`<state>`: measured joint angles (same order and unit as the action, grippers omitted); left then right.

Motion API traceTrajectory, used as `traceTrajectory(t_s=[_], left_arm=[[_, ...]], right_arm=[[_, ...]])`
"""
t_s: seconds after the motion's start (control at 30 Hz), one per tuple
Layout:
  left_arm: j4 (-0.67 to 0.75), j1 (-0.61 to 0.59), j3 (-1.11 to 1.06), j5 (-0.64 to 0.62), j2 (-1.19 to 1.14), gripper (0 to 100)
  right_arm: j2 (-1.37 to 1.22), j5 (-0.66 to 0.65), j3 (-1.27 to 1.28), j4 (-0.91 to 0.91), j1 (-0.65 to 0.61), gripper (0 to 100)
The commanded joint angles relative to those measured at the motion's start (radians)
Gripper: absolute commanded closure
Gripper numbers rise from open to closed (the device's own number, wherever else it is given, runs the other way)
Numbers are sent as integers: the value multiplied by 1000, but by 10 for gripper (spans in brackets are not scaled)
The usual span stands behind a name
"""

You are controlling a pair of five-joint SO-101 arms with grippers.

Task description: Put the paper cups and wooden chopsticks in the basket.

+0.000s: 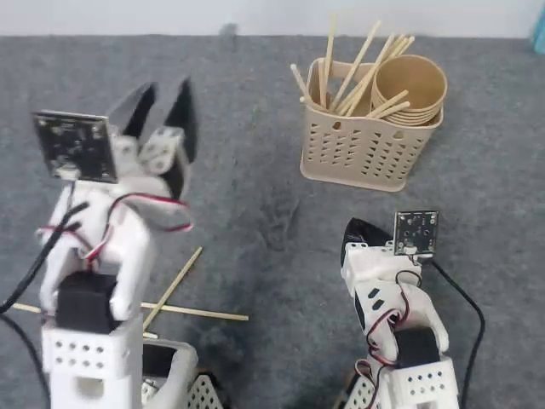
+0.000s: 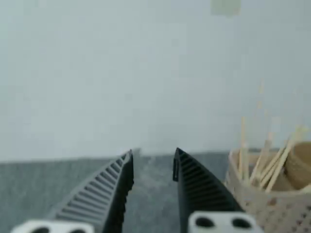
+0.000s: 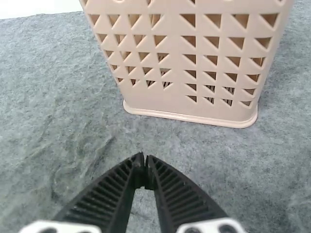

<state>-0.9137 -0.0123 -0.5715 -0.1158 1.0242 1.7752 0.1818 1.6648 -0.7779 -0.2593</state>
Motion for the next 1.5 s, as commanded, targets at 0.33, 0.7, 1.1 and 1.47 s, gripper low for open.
traceTrajectory(t_s=[0.33, 0.7, 1.1, 1.47], left_arm=[[-497, -92, -286, 270, 25, 870], [-241, -51, -696, 373, 23, 870], [-112, -51, -754, 373, -38, 866], [21, -52, -529, 377, -577, 870]], right_arm=[[-5, -18, 21, -7, 1, 988], [-5, -18, 21, -7, -2, 989], [-5, -18, 21, -7, -4, 987], [-5, -18, 21, -8, 1, 987]])
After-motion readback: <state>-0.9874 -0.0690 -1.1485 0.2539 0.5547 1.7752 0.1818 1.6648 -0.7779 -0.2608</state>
